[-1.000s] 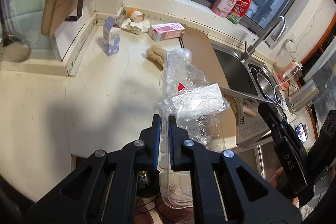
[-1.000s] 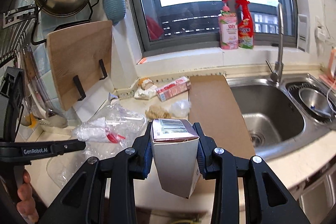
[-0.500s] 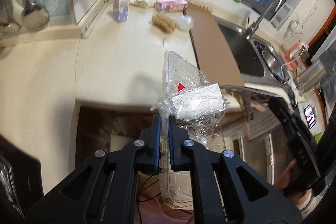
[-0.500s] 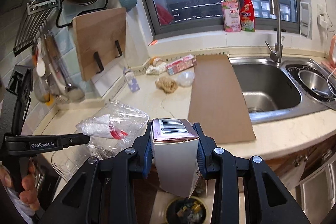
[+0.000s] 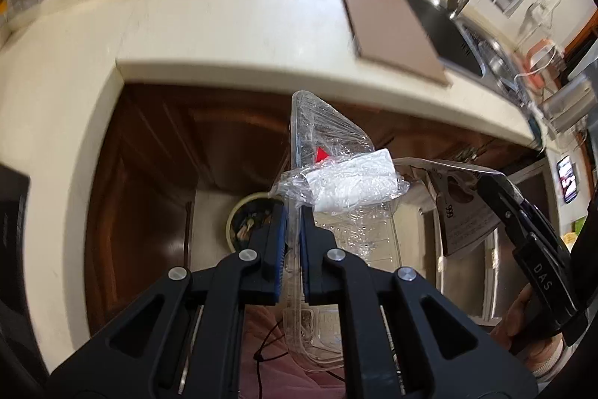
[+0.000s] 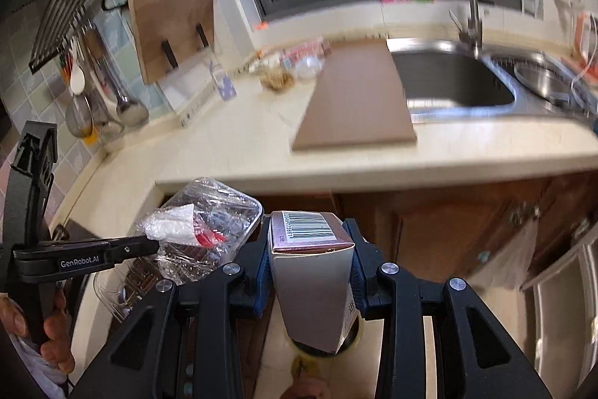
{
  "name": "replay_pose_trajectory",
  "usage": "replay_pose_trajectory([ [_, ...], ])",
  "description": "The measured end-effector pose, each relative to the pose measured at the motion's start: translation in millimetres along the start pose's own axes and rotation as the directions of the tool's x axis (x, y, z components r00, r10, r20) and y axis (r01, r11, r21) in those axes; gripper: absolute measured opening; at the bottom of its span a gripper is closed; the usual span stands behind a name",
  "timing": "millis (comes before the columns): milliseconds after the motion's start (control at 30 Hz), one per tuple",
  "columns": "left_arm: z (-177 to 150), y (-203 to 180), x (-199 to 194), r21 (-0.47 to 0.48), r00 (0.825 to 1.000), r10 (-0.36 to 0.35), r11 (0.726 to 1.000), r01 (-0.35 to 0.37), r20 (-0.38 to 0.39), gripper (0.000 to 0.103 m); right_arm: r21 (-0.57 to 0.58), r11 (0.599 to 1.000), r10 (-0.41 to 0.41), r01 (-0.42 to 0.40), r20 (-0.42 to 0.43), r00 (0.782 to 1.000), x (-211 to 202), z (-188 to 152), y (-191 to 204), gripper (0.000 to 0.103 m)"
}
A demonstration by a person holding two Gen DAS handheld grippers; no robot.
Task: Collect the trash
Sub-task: 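Lower both held items over the black bin and open both grippers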
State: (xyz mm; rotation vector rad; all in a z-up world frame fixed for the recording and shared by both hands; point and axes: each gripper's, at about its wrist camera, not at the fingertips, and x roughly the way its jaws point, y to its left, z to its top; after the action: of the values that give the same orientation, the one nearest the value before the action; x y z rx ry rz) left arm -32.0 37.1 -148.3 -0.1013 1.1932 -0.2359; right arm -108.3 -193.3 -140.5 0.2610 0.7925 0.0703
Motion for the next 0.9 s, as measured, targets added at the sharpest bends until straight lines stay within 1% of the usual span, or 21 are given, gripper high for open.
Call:
replay_pose_trajectory([
  [100,-14,4,28,-0.004,0.999,0.033,0.999,-0.033,-0.035,0.005,0.025,1.000,0.001,0.000,-0.059,0.998,18,-24,-14,0.034],
  [200,-26,13,65,-0.013,0.995,0.063,0.998,-0.064,-0.078,0.005,0.067,0.998,0.004,0.003,-0.118,0.993,44,-47,-30,0.034],
  [233,-31,18,81,-0.017,0.992,0.081,0.996,-0.083,-0.099,0.005,0.085,0.996,0.010,0.002,-0.137,0.991,54,-54,-35,0.034],
  [300,-39,25,107,-0.029,0.988,0.092,0.995,-0.097,-0.124,0.005,0.109,0.994,0.008,0.011,-0.171,0.985,76,-66,-45,0.034],
  [433,-50,37,161,-0.026,0.979,0.127,0.991,-0.133,-0.159,0.005,0.173,0.985,0.016,0.025,-0.233,0.972,122,-90,-64,0.034],
  [667,-66,54,268,-0.031,0.966,0.111,0.992,-0.122,-0.235,0.005,0.275,0.959,0.028,0.064,-0.318,0.948,198,-135,-96,0.034],
  [733,-69,57,295,-0.027,0.958,0.112,0.992,-0.123,-0.263,0.005,0.298,0.951,0.028,0.079,-0.338,0.941,221,-144,-101,0.034],
  [800,-73,58,321,-0.008,0.946,0.132,0.990,-0.141,-0.297,0.005,0.312,0.946,0.029,0.089,-0.355,0.934,239,-155,-106,0.034],
  [867,-78,62,348,-0.005,0.932,0.125,0.991,-0.134,-0.341,0.009,0.327,0.940,0.037,0.095,-0.375,0.926,257,-167,-109,0.034],
  [900,-79,63,356,-0.006,0.926,0.119,0.992,-0.129,-0.358,0.014,0.332,0.938,0.042,0.095,-0.382,0.923,266,-171,-109,0.034],
])
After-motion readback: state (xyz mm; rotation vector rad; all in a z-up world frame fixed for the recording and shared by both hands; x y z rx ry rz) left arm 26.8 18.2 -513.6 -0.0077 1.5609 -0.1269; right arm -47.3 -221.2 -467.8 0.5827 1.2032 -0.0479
